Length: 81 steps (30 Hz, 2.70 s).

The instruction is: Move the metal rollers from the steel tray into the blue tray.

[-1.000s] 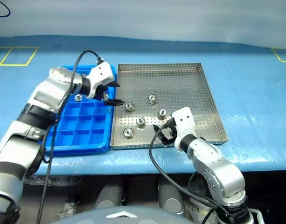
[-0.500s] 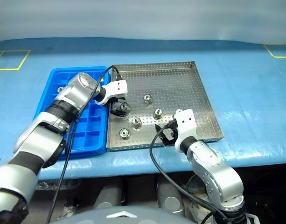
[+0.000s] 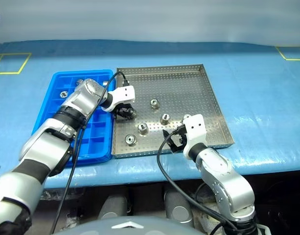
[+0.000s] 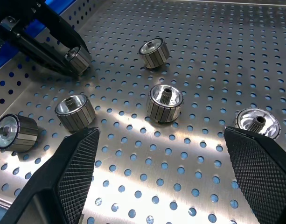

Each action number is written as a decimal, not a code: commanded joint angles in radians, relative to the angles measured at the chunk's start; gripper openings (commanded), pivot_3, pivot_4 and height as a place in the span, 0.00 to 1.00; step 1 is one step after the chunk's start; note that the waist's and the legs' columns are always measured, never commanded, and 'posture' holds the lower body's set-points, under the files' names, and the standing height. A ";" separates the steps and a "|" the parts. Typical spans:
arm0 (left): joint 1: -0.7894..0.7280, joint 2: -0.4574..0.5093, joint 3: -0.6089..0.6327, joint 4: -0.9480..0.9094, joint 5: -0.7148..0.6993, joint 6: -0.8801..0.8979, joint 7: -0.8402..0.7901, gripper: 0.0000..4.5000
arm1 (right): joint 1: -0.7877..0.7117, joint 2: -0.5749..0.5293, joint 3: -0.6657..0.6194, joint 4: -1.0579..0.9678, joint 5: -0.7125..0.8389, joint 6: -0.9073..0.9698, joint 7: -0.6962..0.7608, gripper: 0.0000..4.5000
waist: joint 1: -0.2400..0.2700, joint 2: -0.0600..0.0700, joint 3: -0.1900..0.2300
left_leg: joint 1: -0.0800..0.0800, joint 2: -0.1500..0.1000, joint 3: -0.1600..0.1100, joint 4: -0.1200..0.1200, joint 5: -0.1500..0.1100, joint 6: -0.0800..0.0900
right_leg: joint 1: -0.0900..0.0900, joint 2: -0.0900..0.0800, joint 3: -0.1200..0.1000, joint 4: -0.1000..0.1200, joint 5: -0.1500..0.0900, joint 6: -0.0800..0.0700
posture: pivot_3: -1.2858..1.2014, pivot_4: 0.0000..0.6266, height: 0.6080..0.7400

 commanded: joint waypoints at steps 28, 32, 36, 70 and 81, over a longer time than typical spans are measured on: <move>0.836 0.048 0.721 -1.192 -0.020 0.622 0.865 0.38 | -0.166 0.035 0.158 0.143 -0.070 -0.190 0.122 1.00 | 0.104 0.000 -0.001 | 0.002 0.000 0.000 0.005 0.000 0.000 | 0.003 -0.001 -0.002 0.001 0.001 0.001 | 0.58 0.24 1.00; 0.858 0.027 0.711 -1.177 -0.017 0.639 0.903 0.38 | -0.149 0.033 0.151 0.128 -0.074 -0.189 0.121 1.00 | 0.103 0.000 -0.001 | 0.002 0.000 0.000 0.005 0.000 0.000 | 0.003 -0.001 -0.002 0.001 0.000 -0.001 | 0.57 0.24 1.00; 0.841 0.018 0.700 -1.117 -0.021 0.617 0.933 0.55 | -0.130 0.035 0.139 0.113 -0.078 -0.188 0.110 1.00 | 0.096 0.000 -0.001 | 0.003 0.001 0.000 0.005 0.000 0.000 | 0.003 -0.001 -0.002 0.001 0.001 0.000 | 0.56 0.24 1.00; 0.351 0.114 0.173 -0.802 -0.438 0.512 0.121 0.99 | 0.000 0.018 0.013 0.013 -0.087 -0.170 0.042 1.00 | 0.035 0.001 0.000 | 0.001 0.000 0.001 0.004 0.000 0.000 | 0.002 -0.001 0.000 -0.001 0.000 -0.002 | 0.51 0.24 1.00; 0.228 0.022 0.019 -0.559 -0.300 0.418 0.076 0.99 | -0.003 0.035 0.015 0.018 -0.092 -0.181 0.028 1.00 | 0.020 0.001 0.000 | 0.001 0.000 0.001 0.004 0.000 0.000 | 0.002 0.000 0.001 0.000 0.000 -0.002 | 0.50 0.24 1.00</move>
